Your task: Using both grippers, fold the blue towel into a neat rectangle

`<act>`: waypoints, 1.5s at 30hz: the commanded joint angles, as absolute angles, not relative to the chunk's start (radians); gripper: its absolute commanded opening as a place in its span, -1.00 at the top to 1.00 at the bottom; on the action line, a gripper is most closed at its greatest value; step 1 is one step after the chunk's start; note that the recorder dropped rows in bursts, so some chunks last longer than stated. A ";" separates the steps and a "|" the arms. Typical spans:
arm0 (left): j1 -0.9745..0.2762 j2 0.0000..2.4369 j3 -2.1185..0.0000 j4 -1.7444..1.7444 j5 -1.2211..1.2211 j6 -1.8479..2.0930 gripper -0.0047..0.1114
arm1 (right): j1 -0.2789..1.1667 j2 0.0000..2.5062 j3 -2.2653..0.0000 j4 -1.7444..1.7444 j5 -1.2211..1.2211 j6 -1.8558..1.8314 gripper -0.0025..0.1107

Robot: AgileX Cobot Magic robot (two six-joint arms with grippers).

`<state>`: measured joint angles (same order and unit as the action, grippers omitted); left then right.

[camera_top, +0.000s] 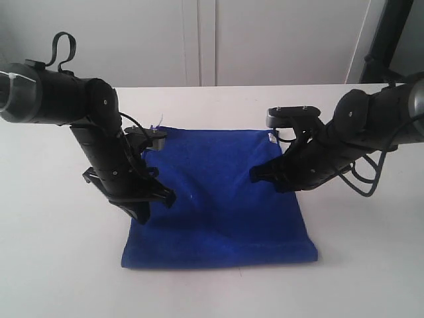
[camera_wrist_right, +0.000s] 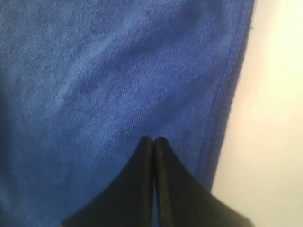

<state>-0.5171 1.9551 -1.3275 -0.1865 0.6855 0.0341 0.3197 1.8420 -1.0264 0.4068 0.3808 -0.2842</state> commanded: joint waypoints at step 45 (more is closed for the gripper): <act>-0.523 1.990 -1.316 -0.126 0.754 0.025 0.92 | 0.317 1.946 -1.025 0.048 0.365 -0.022 0.96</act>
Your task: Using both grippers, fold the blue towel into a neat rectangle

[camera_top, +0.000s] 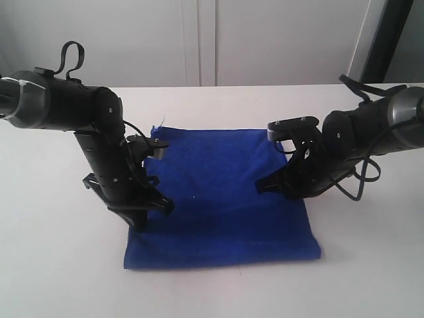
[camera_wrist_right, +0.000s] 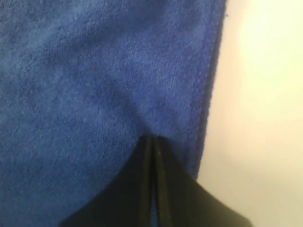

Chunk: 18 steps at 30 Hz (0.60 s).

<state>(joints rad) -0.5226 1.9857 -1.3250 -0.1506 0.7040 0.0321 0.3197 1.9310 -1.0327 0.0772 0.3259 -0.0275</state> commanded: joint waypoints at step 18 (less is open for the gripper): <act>-0.523 1.964 -1.316 -0.126 0.750 0.025 0.92 | 0.317 1.770 -1.025 0.081 0.367 0.012 0.96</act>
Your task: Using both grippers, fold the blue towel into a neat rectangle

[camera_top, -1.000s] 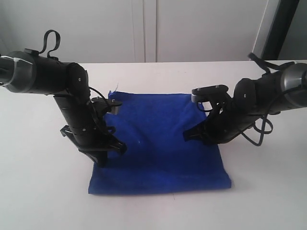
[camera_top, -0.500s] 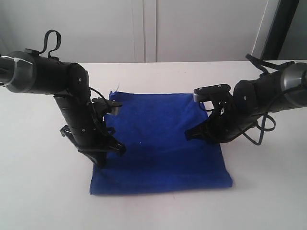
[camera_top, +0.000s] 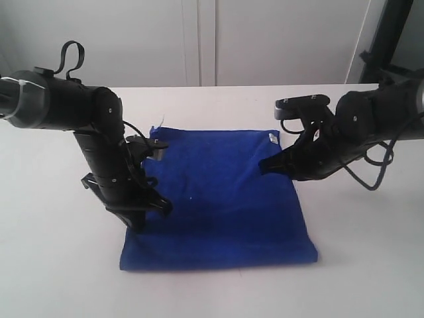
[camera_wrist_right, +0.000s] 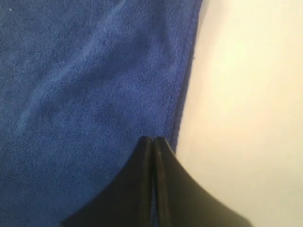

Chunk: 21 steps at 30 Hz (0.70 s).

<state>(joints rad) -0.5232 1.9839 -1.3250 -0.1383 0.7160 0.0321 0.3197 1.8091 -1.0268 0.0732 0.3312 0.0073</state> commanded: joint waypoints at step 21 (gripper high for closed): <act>-0.534 1.715 -1.266 -0.184 0.770 0.021 0.92 | 0.319 1.503 -0.834 0.141 0.499 -0.026 0.96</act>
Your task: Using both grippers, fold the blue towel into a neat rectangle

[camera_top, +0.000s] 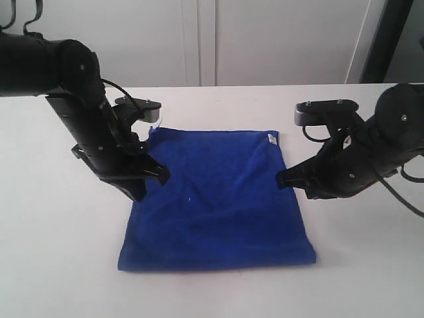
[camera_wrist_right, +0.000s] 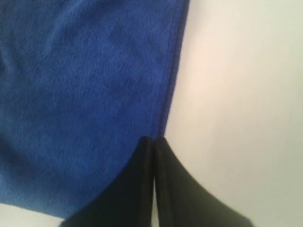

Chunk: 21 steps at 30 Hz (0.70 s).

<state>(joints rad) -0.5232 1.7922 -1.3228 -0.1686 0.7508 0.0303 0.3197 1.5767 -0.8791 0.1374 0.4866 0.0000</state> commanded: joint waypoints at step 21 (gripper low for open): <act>-0.604 1.590 -1.079 -0.205 0.752 0.636 0.92 | 0.432 1.424 -0.813 0.183 0.634 -0.936 0.96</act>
<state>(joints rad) -0.6062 1.5917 -1.0844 -0.1841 0.7463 0.5806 0.4289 1.4242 -0.8155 0.1849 0.6294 -0.8370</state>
